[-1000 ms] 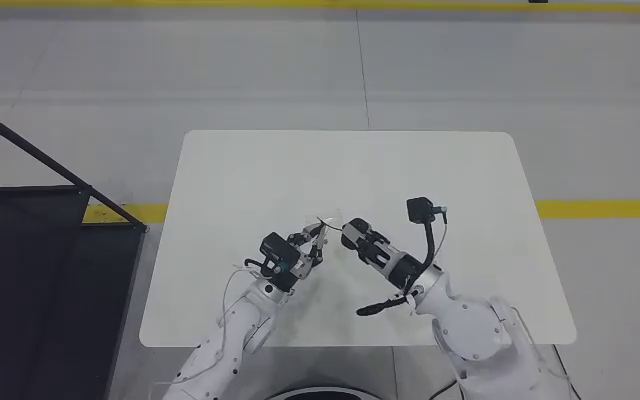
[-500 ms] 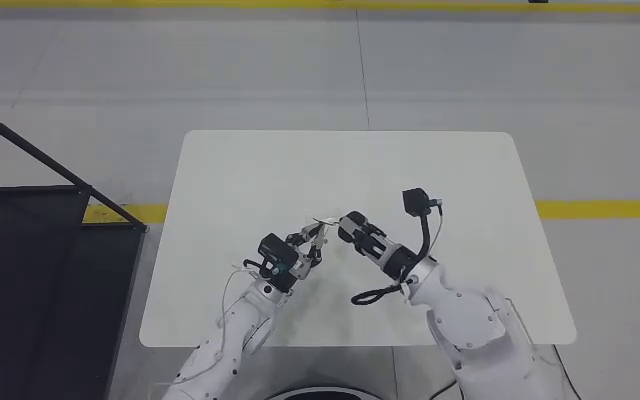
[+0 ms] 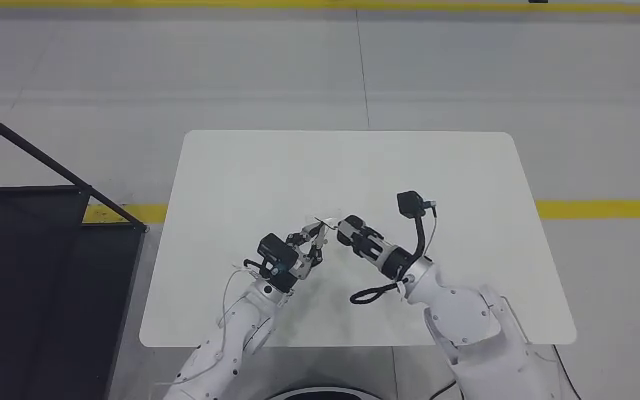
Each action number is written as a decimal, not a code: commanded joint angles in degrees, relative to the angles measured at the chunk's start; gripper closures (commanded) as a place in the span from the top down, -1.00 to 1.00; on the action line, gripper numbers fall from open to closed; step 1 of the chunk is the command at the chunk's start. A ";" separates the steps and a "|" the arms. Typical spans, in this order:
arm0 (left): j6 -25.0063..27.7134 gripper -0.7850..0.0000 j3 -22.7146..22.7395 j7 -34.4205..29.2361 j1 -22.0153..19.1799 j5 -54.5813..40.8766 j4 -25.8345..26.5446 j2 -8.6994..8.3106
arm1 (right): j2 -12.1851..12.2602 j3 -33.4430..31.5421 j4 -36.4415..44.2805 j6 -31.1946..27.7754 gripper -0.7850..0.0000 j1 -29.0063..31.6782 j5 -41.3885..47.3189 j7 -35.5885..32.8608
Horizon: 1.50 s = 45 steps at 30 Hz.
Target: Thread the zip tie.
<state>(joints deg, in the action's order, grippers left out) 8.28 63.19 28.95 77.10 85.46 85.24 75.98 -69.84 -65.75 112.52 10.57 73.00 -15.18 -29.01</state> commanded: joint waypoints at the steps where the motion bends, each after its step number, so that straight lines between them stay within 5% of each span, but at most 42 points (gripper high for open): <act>1: 0.02 -1.00 -0.01 0.03 0.00 -0.15 -0.01 0.03 | 0.00 -0.07 -0.22 -0.74 -1.00 0.17 0.08 0.16; 4: 0.05 -1.00 0.05 -0.01 -0.08 -0.35 0.00 0.06 | 0.02 -0.38 -0.25 -0.29 -0.95 0.44 -0.11 0.33; 5: 0.08 -1.00 0.08 -0.03 -0.11 -0.37 0.00 0.06 | 0.06 -0.60 -0.29 0.31 -0.49 0.51 -0.23 0.08; 7: -0.07 -1.00 0.19 -0.02 -0.07 -0.45 0.07 0.07 | 0.14 -1.20 -0.27 1.15 0.75 0.76 -0.33 -0.30; 8: -0.06 -1.00 0.27 -0.02 -0.05 -0.50 0.12 0.06 | 0.21 -1.57 -0.22 1.90 1.00 0.99 -0.68 -0.39; 26: -0.54 -1.00 0.20 -0.33 -0.08 0.00 0.17 0.20 | 0.46 -2.41 0.67 2.95 1.00 1.90 0.42 -3.61; 31: -0.49 -1.00 0.10 -0.36 -0.22 -0.11 -0.03 0.27 | 0.24 -1.09 -0.08 4.84 -0.02 0.21 0.77 -4.78; 38: -0.54 -1.00 0.17 -0.22 -0.27 -0.22 -0.28 0.32 | 0.04 -0.29 -0.71 5.75 -0.35 -0.94 1.18 -4.64; 45: -0.39 -1.00 0.19 -0.06 -0.26 -0.23 -0.38 0.36 | -0.01 0.00 -0.84 6.01 -0.47 -1.31 1.21 -4.90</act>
<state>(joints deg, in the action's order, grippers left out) 7.79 63.37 28.87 76.84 85.25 84.90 76.34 -69.85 -65.81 111.67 16.62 71.72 -13.90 -33.88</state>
